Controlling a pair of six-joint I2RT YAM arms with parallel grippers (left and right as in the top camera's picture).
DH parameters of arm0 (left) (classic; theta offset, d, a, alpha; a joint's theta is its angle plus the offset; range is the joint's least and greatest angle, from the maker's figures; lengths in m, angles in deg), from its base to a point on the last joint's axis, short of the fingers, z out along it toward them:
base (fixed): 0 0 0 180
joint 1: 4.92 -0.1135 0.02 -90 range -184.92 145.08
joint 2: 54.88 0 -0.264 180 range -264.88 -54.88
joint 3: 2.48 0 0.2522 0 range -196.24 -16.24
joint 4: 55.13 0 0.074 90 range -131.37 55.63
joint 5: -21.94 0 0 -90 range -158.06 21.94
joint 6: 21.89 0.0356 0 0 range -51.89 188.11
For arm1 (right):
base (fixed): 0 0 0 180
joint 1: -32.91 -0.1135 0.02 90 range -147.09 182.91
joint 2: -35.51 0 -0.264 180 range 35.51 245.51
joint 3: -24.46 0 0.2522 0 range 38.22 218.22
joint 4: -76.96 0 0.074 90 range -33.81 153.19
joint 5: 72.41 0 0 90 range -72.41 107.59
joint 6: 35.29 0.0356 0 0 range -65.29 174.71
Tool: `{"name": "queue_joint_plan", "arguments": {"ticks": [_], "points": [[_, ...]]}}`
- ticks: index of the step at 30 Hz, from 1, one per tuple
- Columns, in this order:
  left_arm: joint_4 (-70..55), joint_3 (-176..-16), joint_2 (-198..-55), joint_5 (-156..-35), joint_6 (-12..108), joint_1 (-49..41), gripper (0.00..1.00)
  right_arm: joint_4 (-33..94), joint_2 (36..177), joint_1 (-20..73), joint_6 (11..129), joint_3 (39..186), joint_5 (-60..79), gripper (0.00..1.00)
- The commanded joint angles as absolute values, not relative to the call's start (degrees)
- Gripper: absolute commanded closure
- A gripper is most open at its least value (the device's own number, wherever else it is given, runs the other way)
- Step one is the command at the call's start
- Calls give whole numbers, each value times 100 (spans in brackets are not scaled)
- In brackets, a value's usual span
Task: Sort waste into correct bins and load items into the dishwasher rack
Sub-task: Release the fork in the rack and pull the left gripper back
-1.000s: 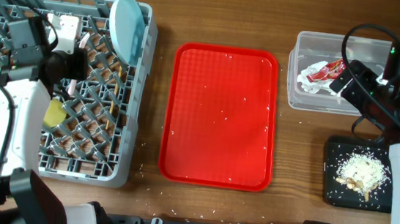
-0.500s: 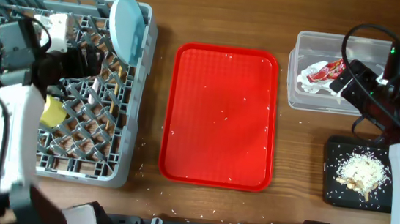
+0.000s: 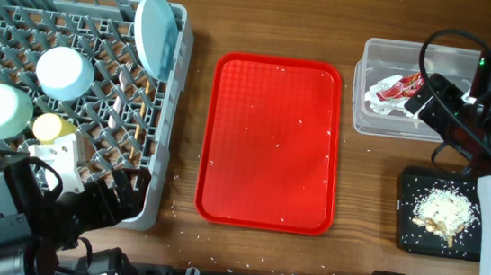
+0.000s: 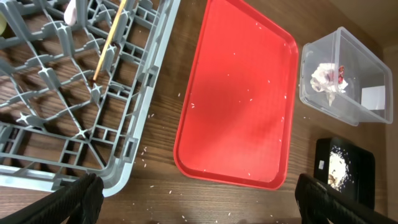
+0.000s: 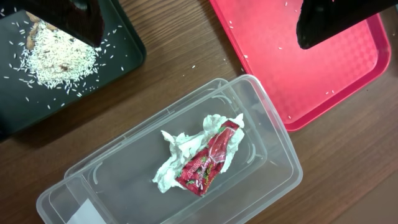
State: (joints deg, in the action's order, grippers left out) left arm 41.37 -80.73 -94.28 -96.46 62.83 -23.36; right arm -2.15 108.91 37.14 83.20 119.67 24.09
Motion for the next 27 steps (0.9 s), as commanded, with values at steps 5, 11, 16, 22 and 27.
{"name": "queue_joint_plan", "arguments": {"ticks": [5, 11, 16, 22, 27], "points": [[4218, -8075, -9415, -9406, 6327, -2356, 0, -197, 10920, 3727, 8333, 11959, 2505, 0], [3514, -7922, -9148, -9312, 6662, -1342, 0, -197, 10920, 3727, 8331, 11959, 2507, 0], [1759, -6600, -8125, -9244, 6657, -642, 0, -197, 10920, 3727, 8331, 11959, 2507, 0], [-1142, -4062, -6779, -9242, 6631, -502, 0, -197, 10920, 3727, 8333, 11959, 2505, 0], [-2628, -2790, -6114, -8931, 6172, -502, 0, -197, 10920, 3727, 8333, 11959, 2505, 0]]}}
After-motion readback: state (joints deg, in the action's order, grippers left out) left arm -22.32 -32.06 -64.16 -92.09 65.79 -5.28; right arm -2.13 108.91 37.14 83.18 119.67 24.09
